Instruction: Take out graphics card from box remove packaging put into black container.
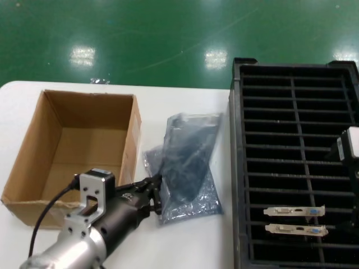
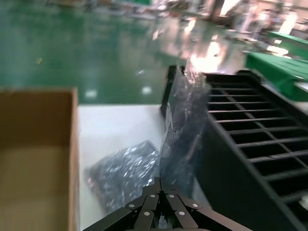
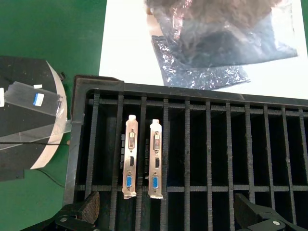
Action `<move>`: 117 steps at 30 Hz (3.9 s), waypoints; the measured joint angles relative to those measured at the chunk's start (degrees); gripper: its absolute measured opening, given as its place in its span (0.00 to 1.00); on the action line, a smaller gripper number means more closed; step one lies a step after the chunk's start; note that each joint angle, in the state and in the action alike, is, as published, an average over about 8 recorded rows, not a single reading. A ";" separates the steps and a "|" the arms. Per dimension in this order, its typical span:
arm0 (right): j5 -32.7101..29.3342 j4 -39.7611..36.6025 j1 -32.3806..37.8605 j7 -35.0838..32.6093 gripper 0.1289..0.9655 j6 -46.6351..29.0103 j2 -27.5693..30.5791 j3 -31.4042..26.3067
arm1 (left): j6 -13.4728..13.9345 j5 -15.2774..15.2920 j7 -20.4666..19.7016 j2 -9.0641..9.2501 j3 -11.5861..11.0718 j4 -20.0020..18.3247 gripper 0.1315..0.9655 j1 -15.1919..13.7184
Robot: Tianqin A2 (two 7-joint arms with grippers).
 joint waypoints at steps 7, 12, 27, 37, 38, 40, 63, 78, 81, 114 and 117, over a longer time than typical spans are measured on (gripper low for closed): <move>0.01 0.00 0.01 0.00 1.00 0.01 0.00 -0.02 | 0.48 10.88 -17.40 0.05 2.00 6.94 0.02 -6.08; 0.01 0.00 0.01 0.00 1.00 0.01 0.01 -0.02 | 0.76 16.06 -25.03 0.05 2.43 9.40 0.03 -9.04; 0.02 0.00 0.03 0.01 1.00 0.02 0.01 -0.04 | 1.37 14.01 -18.10 -1.10 1.19 -0.69 0.23 -10.95; 0.03 0.00 0.03 0.01 1.00 0.03 0.02 -0.05 | -17.77 30.96 4.56 -7.46 5.24 -7.67 0.49 -9.00; 0.03 0.00 0.03 0.01 1.00 0.03 0.02 -0.05 | -19.94 33.11 6.77 -7.20 4.90 -7.82 0.49 -8.25; 0.03 0.00 0.03 0.01 1.00 0.03 0.02 -0.06 | -24.20 37.15 11.25 -6.10 3.87 -8.05 0.55 -6.35; 3.30 0.04 -7.86 -3.37 1.00 9.38 -3.22 5.13 | -38.39 34.00 29.62 -2.14 0.03 -5.66 0.94 4.00; 9.40 0.13 -22.61 -9.68 1.00 26.82 -9.26 14.82 | -40.97 12.24 34.86 -5.45 2.20 -0.45 1.00 4.54; 10.65 0.15 -25.63 -10.98 1.00 30.39 -10.49 16.81 | -41.50 7.82 35.92 -6.13 2.63 0.61 1.00 4.65; 24.26 0.35 -58.43 -25.06 1.00 69.31 -23.93 38.45 | -47.26 -40.79 47.61 -13.51 7.45 12.19 1.00 5.85; 25.50 0.37 -61.42 -26.34 1.00 72.85 -25.15 40.41 | -47.78 -45.20 48.67 -14.18 7.89 13.25 1.00 5.96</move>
